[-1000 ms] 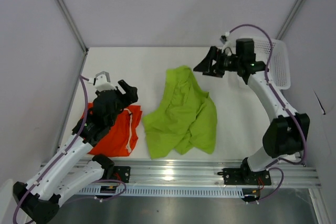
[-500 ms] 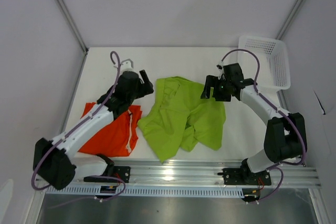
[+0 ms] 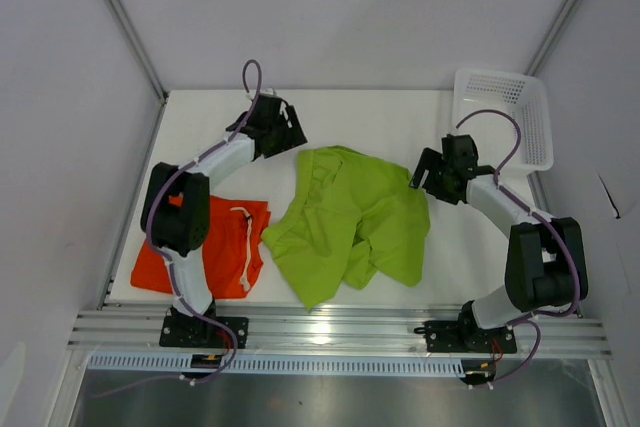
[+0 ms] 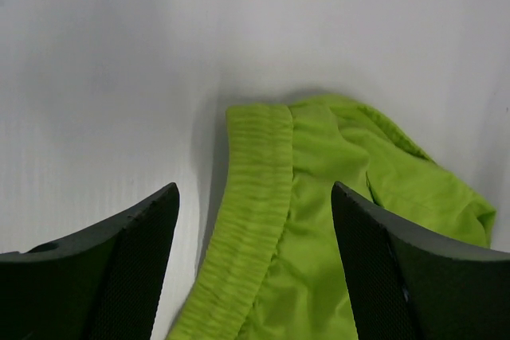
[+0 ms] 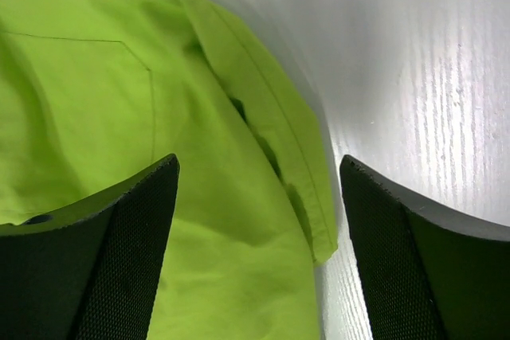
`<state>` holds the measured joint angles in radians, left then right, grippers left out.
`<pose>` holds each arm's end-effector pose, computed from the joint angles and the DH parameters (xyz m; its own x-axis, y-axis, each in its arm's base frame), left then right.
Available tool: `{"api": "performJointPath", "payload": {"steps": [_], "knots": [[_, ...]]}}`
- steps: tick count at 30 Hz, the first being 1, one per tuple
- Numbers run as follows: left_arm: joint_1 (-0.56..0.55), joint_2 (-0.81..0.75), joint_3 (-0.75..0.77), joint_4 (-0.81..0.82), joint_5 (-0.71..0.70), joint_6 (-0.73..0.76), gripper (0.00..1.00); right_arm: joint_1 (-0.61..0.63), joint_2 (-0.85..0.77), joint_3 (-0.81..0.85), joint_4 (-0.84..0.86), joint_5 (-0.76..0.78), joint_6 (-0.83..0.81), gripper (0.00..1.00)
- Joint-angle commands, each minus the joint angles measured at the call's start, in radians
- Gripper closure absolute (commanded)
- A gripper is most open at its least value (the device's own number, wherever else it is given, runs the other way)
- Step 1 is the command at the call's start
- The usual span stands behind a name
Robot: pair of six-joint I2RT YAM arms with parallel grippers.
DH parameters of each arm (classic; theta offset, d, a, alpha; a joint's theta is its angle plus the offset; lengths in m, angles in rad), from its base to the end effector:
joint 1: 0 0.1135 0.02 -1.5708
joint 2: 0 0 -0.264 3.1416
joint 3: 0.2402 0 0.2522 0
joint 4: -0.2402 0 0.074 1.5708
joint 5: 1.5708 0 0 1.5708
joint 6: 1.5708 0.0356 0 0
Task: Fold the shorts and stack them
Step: Flatten the shorts out
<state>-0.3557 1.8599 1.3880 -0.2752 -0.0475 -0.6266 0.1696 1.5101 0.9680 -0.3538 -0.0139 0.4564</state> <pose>0.3953 -0.1451 0.2342 -0.7008 -0.3645 -0.6132 -0.1182 0.9071 -0.4041 0.3087 0.0534 0.2165 -0.7689 0.3154 -0.5561 0.1800 0.9414 0.2851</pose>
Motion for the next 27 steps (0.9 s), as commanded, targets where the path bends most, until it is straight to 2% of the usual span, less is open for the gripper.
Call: {"api": "performJointPath", "payload": {"steps": [1, 2, 7, 12, 15, 18, 19, 21, 22, 27], "knots": [[0.041, 0.091, 0.127, -0.013, 0.121, 0.018, 0.22, -0.024, -0.034, -0.038, 0.076, 0.026, 0.039, 0.18], [0.044, 0.131, 0.172, -0.027, 0.127, 0.016, 0.22, -0.031, -0.037, -0.044, 0.079, 0.026, 0.041, 0.18], [0.052, 0.202, 0.186, -0.009, 0.202, -0.015, 0.22, -0.041, -0.036, -0.068, 0.095, -0.006, 0.044, 0.18], [0.05, 0.271, 0.177, 0.036, 0.32, -0.073, 0.29, -0.045, -0.028, -0.08, 0.108, -0.017, 0.045, 0.18], [0.046, 0.274, 0.137, 0.059, 0.357, -0.1, 0.39, -0.048, -0.03, -0.081, 0.111, -0.021, 0.05, 0.18], [0.047, 0.263, 0.098, 0.14, 0.38, -0.122, 0.59, -0.05, -0.031, -0.086, 0.115, -0.024, 0.048, 0.19], [0.046, 0.263, 0.1, 0.158, 0.382, -0.122, 0.71, -0.051, -0.03, -0.086, 0.118, -0.031, 0.047, 0.2], [0.046, 0.262, 0.105, 0.192, 0.409, -0.122, 0.85, -0.051, -0.03, -0.089, 0.119, -0.035, 0.044, 0.23], [0.047, 0.257, 0.105, 0.233, 0.414, -0.122, 1.0, -0.051, -0.028, -0.092, 0.121, -0.04, 0.041, 0.23], [0.069, 0.141, 0.105, 0.326, 0.411, -0.101, 1.0, -0.062, -0.031, -0.126, 0.137, -0.06, 0.041, 0.25]]}}
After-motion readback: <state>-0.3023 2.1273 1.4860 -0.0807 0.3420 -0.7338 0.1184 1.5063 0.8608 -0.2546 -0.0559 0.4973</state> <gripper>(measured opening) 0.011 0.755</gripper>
